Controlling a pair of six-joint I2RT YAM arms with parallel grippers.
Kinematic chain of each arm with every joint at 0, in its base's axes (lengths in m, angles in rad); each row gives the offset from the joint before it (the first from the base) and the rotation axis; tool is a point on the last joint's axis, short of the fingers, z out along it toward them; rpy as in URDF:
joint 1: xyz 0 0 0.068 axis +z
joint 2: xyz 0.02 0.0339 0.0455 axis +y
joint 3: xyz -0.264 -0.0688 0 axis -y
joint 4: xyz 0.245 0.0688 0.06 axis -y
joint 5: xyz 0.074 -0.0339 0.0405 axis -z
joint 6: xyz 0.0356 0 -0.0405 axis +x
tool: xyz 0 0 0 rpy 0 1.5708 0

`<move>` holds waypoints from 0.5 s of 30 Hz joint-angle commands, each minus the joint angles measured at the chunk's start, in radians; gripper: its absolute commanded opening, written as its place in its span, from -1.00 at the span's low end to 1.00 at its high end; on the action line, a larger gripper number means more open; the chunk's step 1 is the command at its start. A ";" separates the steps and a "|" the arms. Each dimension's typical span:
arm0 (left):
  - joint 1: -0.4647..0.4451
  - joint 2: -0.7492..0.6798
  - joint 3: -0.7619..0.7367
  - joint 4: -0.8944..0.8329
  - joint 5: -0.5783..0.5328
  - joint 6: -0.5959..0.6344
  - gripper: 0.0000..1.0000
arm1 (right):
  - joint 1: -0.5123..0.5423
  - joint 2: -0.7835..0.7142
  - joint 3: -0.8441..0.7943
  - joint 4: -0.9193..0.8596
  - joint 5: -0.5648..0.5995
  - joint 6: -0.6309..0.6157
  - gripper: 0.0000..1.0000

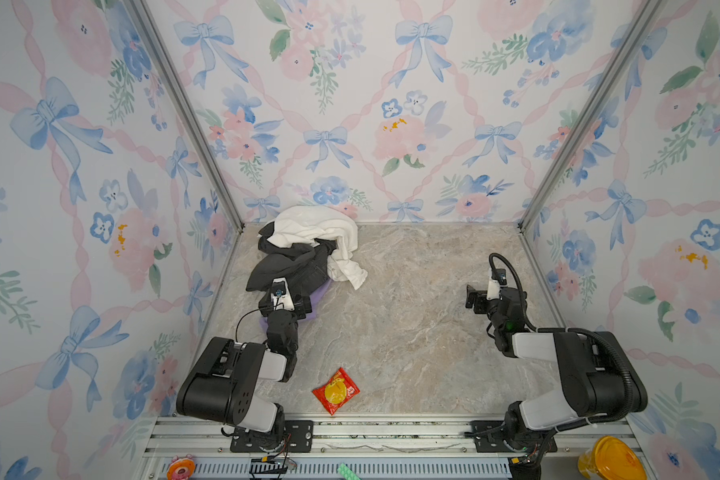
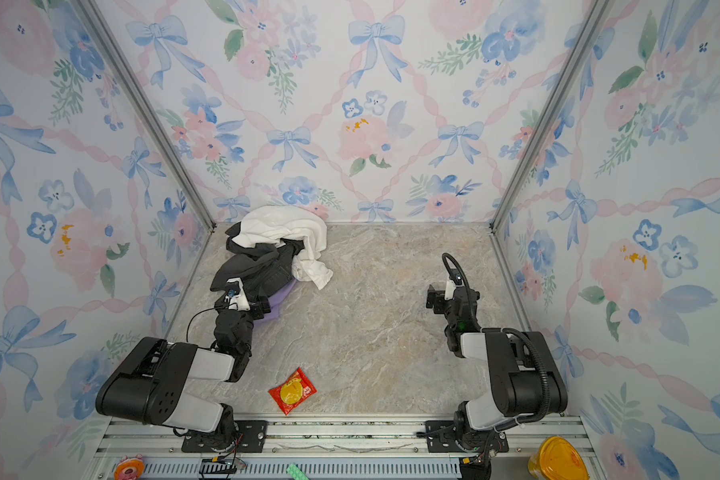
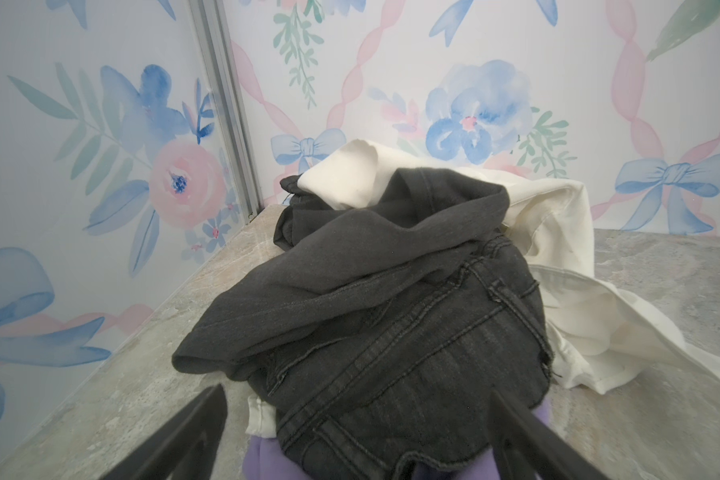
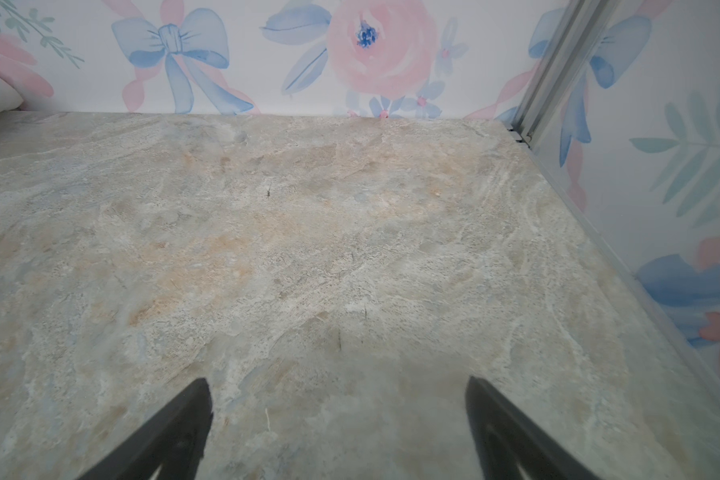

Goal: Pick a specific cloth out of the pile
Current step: 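Move the left gripper toward the clothes pile while the right arm rises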

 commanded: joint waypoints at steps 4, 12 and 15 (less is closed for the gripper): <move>-0.007 -0.278 0.071 -0.321 -0.093 0.002 0.96 | 0.048 -0.223 0.096 -0.193 0.059 -0.110 0.94; 0.042 -0.546 0.175 -0.839 -0.233 -0.325 0.96 | 0.130 -0.335 0.285 -0.416 0.050 -0.184 0.94; 0.081 -0.570 0.253 -1.068 -0.183 -0.442 0.96 | 0.196 -0.354 0.360 -0.524 0.059 -0.189 0.94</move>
